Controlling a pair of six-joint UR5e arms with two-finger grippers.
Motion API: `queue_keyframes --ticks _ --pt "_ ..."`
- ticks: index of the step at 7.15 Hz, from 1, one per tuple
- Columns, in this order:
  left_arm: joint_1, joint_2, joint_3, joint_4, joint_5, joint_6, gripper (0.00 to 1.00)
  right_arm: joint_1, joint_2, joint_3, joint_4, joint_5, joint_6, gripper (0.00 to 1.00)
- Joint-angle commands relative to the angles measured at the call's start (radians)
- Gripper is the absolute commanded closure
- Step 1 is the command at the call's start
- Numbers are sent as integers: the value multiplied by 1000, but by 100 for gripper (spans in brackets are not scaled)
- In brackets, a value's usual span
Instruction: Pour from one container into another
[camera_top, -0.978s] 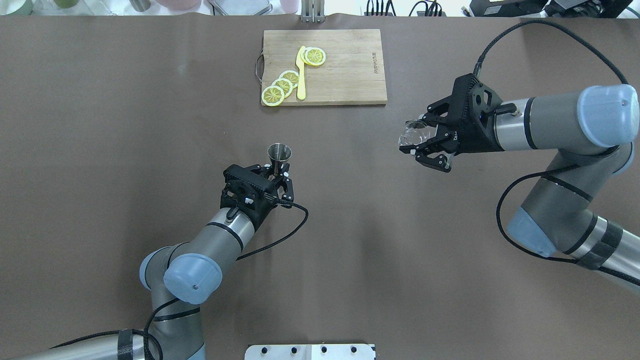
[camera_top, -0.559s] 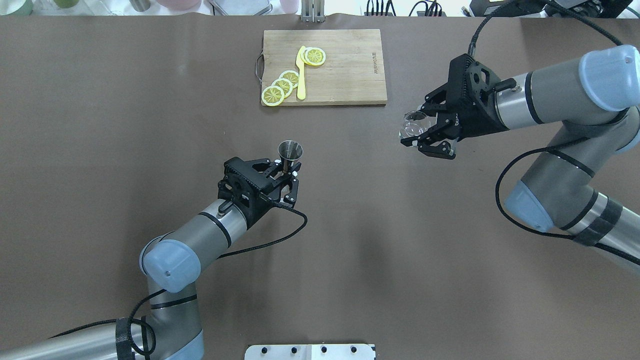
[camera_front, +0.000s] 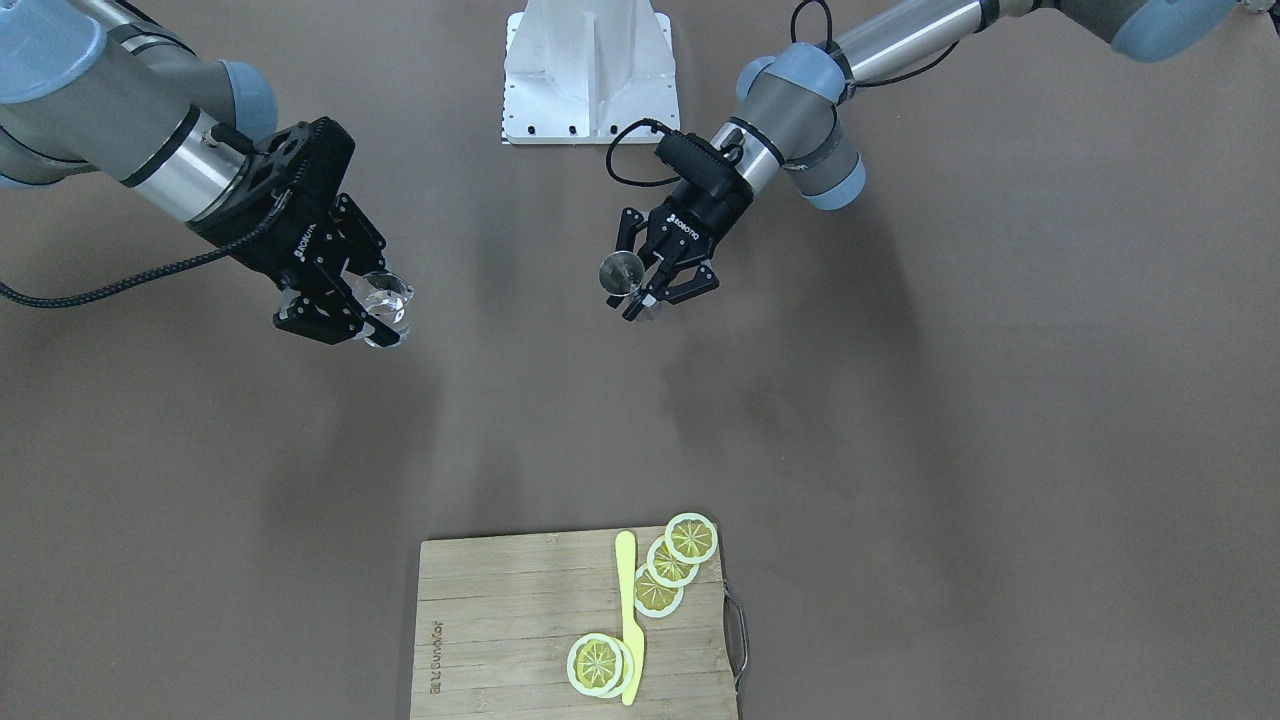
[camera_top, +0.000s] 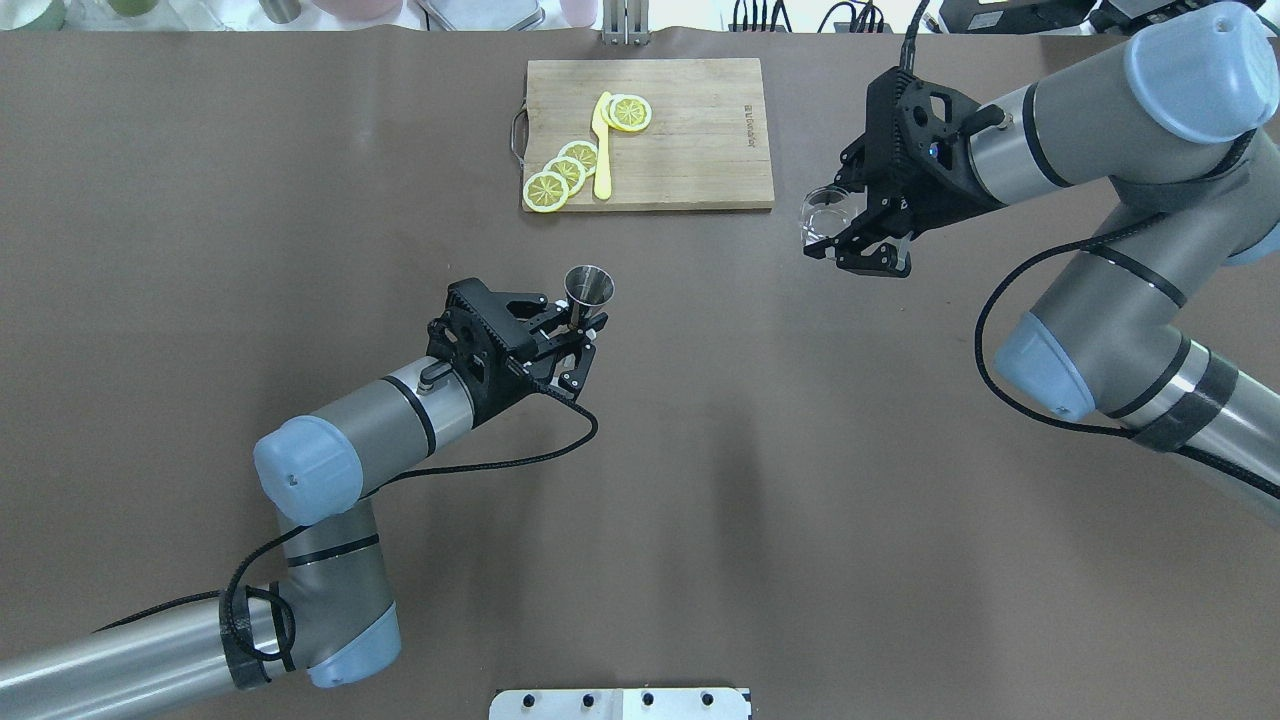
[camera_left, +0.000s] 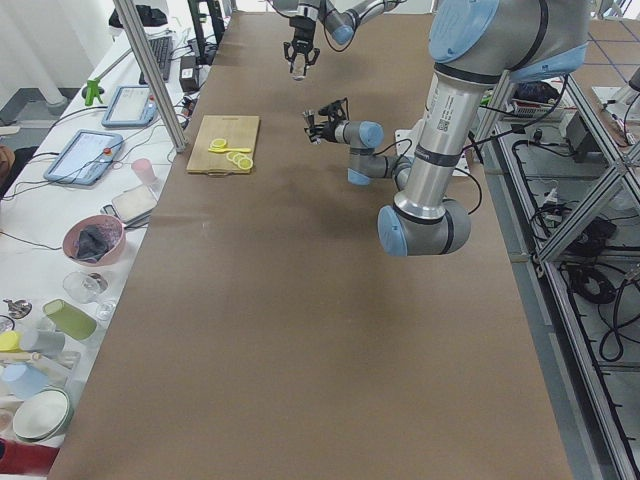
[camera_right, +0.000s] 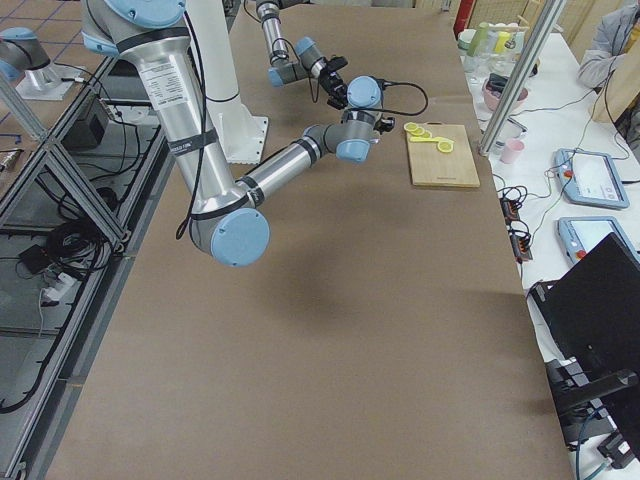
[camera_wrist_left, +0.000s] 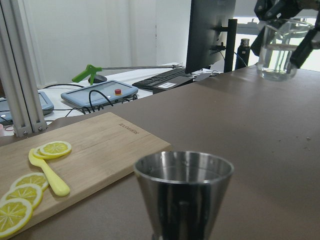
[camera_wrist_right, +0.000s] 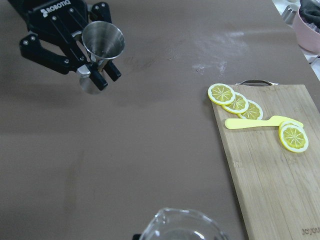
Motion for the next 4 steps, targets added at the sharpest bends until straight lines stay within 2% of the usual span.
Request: queue_keyframes --ticks 1,3,4 --pt "-35 -19 -14 -12 -62 18 100 -3 20 14 -95 -48 -61 100" --pt "-40 -13 -8 -15 -65 20 100 -11 48 29 -187 -84 -110 100" --pt "-41 -10 -6 -18 -107 21 100 -17 46 47 -217 -117 -136 100"
